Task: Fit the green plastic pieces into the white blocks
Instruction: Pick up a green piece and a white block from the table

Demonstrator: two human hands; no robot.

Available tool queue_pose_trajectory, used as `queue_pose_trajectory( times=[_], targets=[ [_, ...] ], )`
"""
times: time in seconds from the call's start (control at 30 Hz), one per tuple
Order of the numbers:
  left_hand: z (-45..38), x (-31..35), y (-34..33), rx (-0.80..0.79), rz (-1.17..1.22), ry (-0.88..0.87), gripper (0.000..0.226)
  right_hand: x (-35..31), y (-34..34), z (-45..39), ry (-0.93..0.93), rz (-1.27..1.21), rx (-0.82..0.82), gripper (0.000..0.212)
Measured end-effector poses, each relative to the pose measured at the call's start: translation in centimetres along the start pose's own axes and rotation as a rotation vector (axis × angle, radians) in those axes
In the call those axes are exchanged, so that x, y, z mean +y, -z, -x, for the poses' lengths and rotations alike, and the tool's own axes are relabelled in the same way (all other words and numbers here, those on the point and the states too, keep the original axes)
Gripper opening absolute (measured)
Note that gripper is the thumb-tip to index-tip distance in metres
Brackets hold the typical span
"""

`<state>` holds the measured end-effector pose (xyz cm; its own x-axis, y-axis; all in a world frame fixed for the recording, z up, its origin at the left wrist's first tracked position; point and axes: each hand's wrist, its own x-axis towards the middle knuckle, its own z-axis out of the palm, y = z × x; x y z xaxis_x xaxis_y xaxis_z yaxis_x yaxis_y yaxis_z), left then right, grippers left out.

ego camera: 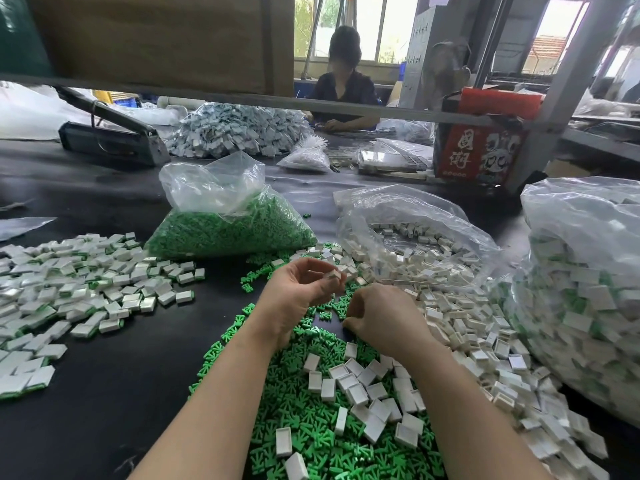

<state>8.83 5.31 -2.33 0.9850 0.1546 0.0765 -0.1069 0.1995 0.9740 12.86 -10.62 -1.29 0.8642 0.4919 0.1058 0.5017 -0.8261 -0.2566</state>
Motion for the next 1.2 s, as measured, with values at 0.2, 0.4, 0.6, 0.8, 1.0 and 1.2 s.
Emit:
queue_pose_trajectory(
  times=[0.2, 0.4, 0.6, 0.8, 1.0, 1.2],
  targets=[
    [0.1, 0.2, 0.1, 0.017, 0.083, -0.022, 0.016, 0.5, 0.6, 0.1, -0.074, -0.718, 0.193, 0.005],
    [0.4, 0.5, -0.3, 0.080, 0.057, -0.004, 0.029, 0.4, 1.7, 0.6, -0.132, -1.325, 0.158, 0.016],
    [0.2, 0.2, -0.5, 0.121, -0.012, -0.001, 0.011, -0.1, 1.6, 0.5, -0.200, -1.573, 0.091, 0.013],
    [0.2, 0.6, -0.8, 0.117, 0.119, 0.009, 0.017, -0.2, 1.2, 0.2, -0.237, -1.690, 0.070, 0.023],
    [0.6, 1.2, -1.1, 0.109, 0.274, 0.075, 0.031, 0.0, 1.0, -0.1, -0.296, -1.777, 0.069, 0.023],
    [0.5, 1.1, -1.1, 0.083, 0.293, 0.077, 0.035, -0.4, 1.1, -0.1, -0.281, -1.747, 0.091, 0.022]
  ],
)
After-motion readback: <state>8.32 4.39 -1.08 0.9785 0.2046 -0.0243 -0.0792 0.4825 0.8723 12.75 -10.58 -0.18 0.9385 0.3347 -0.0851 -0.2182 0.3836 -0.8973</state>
